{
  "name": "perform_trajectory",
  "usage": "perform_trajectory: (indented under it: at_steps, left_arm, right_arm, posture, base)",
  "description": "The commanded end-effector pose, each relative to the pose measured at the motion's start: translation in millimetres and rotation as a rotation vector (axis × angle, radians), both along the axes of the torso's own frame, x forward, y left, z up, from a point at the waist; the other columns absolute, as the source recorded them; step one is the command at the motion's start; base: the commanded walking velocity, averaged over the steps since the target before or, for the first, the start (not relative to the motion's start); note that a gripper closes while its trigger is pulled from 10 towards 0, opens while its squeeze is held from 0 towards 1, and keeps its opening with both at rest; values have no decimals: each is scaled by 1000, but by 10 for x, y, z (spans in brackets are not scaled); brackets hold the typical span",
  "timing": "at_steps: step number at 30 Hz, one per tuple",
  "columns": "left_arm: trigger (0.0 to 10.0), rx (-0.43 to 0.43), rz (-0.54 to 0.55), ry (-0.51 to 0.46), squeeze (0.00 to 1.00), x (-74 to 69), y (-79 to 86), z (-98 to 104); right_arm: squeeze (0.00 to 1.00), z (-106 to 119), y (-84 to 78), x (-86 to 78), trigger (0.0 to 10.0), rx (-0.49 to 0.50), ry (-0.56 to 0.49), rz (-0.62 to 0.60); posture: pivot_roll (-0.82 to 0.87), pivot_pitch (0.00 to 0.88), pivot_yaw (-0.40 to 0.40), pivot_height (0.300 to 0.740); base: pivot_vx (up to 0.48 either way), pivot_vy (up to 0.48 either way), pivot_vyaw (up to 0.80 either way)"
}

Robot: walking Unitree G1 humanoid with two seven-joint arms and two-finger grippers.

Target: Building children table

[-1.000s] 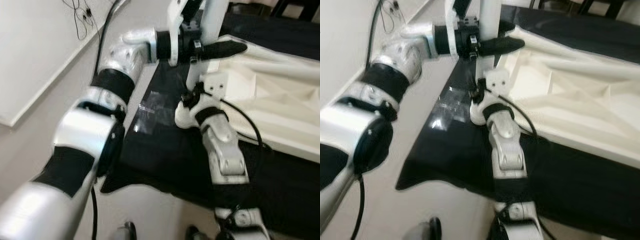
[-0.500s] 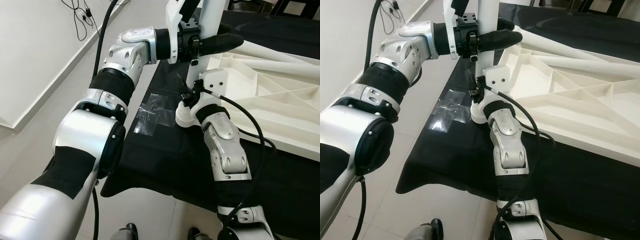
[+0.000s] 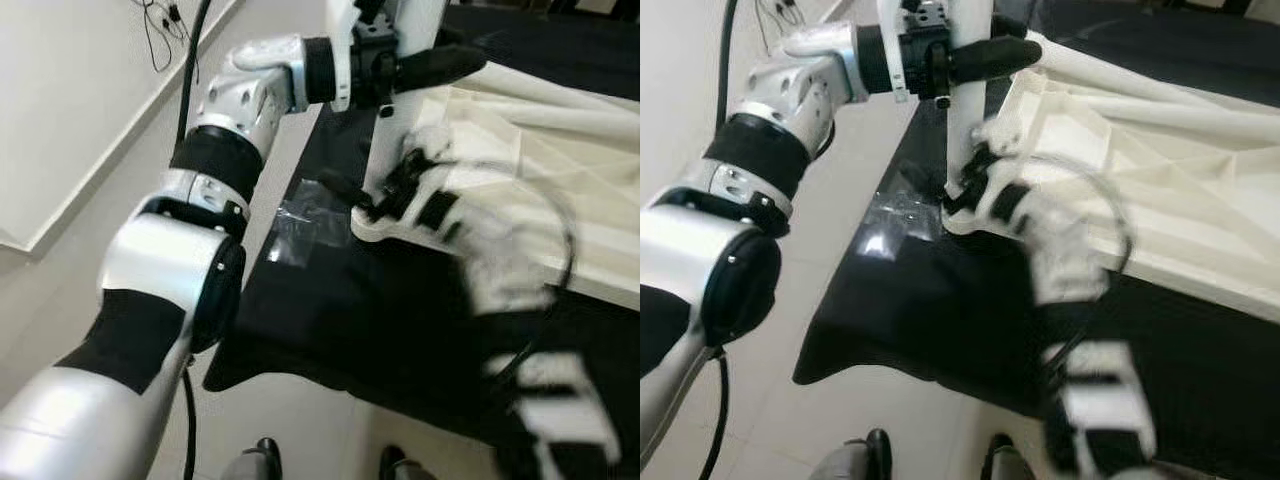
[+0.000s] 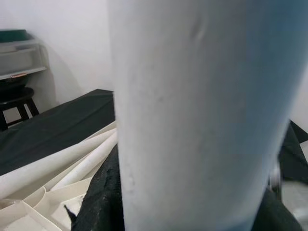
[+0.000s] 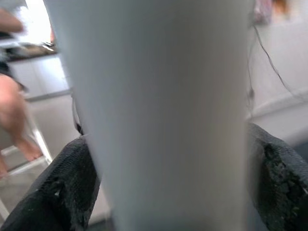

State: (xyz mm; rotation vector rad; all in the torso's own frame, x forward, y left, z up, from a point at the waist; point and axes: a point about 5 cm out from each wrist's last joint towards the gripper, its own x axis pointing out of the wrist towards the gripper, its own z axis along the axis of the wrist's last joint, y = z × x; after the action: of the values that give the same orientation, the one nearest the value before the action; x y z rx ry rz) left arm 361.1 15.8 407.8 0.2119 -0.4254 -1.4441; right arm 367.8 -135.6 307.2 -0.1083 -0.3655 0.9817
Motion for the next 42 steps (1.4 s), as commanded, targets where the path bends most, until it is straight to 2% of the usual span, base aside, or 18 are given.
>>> perform_trajectory:
  at_steps: [1,8,9,10,22,23,26,27,29,30,31,34,35,36,37,38,40,42]
  left_arm:
    - [0,59,-73,26,0,-51,-184,-122]
    - [0,62,-76,27,0,-52,-183,-128]
    - [0,63,-77,27,0,-54,-183,-128]
    - [0,64,-77,27,0,-54,-183,-126]
    - [0,41,-67,41,0,-46,-180,-111]
    - [1922,21,-55,57,1000,-34,-174,-104]
    - [1922,9,-43,65,1000,-24,-168,-99]
    - [10000,-2,-23,71,1000,-10,-159,-95]
    - [10000,-6,-4,69,1000,2,-144,-89]
    - [10000,-9,10,66,0,8,-132,-81]
    - [10000,-15,22,72,0,20,-108,-75]
    - [10000,-15,22,72,0,20,-108,-75]
    - [10000,-20,32,79,0,29,-85,-68]
    - [10000,-20,32,79,0,29,-85,-68]
    - [10000,-14,41,89,0,45,-63,-88]
    - [10000,-14,41,89,0,45,-63,-88]
    - [10000,-4,41,101,0,54,-67,-125]
    - [10000,-2,36,104,0,49,-84,-133]
  right_arm:
    - [0,-28,191,0,10000,-31,9,162]
    - [0,-29,203,83,10000,-76,45,193]
    - [0,-26,201,113,745,-82,61,200]
    - [0,-35,199,129,0,-91,78,216]
    - [0,-170,138,187,0,-124,124,266]
    - [0,-179,133,194,0,-121,122,251]
    - [0,-189,129,199,0,-122,119,234]
    - [0,-222,115,214,0,-141,119,184]
    - [0,-282,99,231,0,-154,129,103]
    - [0,-338,87,249,0,-163,139,27]
    - [0,-505,130,314,0,-82,235,-230]
    - [0,-505,130,314,0,-82,235,-230]
    - [0,-932,464,99,0,-35,329,-403]
    - [0,-932,464,99,0,-35,329,-403]
    - [0,-1270,850,-281,0,54,455,-493]
    - [0,-1270,850,-281,0,54,455,-493]
    - [0,-1274,1127,-618,0,178,510,-548]
    - [0,-1205,1161,-577,0,179,480,-526]
  posture:
    - [51,261,55,740]
    - [59,263,53,740]
    - [63,265,54,740]
    - [64,266,55,740]
    - [56,271,60,740]
    - [56,271,60,740]
    - [56,271,60,740]
    - [42,274,51,740]
    - [35,276,39,740]
    - [30,279,23,740]
    - [30,279,23,740]
    - [30,279,23,740]
    - [55,282,26,740]
    - [55,282,26,740]
    - [67,302,44,740]
    - [67,302,44,740]
    - [49,280,54,740]
    - [49,280,54,740]
  base:
    - [0,0,0]
    - [0,0,0]
    - [0,0,0]
    - [0,0,0]
    - [0,0,0]
    - [0,0,0]
    - [0,0,0]
    - [0,0,0]
    - [0,0,0]
    - [0,0,0]
    - [0,0,0]
    - [0,0,0]
    - [0,0,0]
    - [0,0,0]
    - [0,0,0]
    - [0,0,0]
    - [0,0,0]
    - [0,0,0]
